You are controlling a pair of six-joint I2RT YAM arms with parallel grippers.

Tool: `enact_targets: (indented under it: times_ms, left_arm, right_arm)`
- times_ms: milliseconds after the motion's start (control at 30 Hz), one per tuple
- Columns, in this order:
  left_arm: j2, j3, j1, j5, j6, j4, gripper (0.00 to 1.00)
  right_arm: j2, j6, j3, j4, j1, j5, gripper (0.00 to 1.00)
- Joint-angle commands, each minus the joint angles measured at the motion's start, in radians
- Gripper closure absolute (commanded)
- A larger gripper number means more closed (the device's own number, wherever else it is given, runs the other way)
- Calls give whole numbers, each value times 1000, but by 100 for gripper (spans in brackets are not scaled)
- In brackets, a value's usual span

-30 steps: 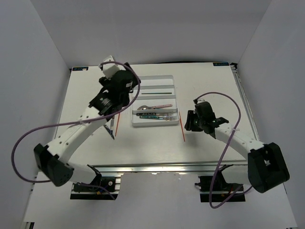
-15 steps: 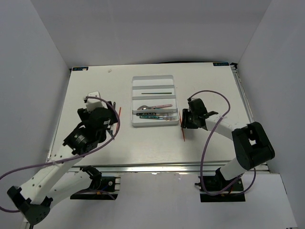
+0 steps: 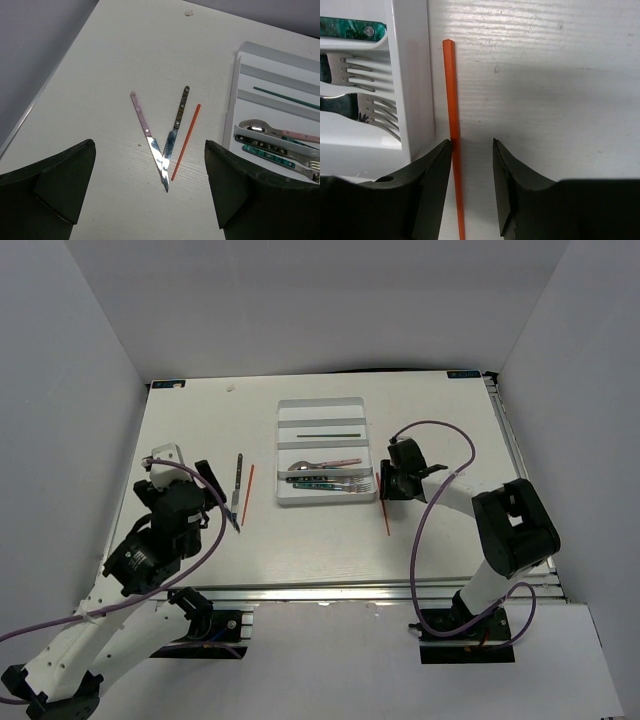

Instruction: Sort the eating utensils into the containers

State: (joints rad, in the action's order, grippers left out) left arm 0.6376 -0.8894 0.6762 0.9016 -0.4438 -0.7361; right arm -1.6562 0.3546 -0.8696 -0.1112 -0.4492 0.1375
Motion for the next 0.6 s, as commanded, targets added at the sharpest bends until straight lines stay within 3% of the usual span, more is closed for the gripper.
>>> enact_targets:
  times_ms: [0, 267, 567]
  left_arm:
    - [-19, 13, -3, 17, 16, 0, 2]
    - [-27, 20, -1, 17, 16, 3, 2]
    - [-39, 27, -3, 13, 10, 7, 2]
  right_arm:
    - [-37, -22, -16, -7, 1, 51, 56]
    - [-83, -65, -49, -67, 7, 162, 58]
    - [-192, -127, -127, -162, 24, 86, 62]
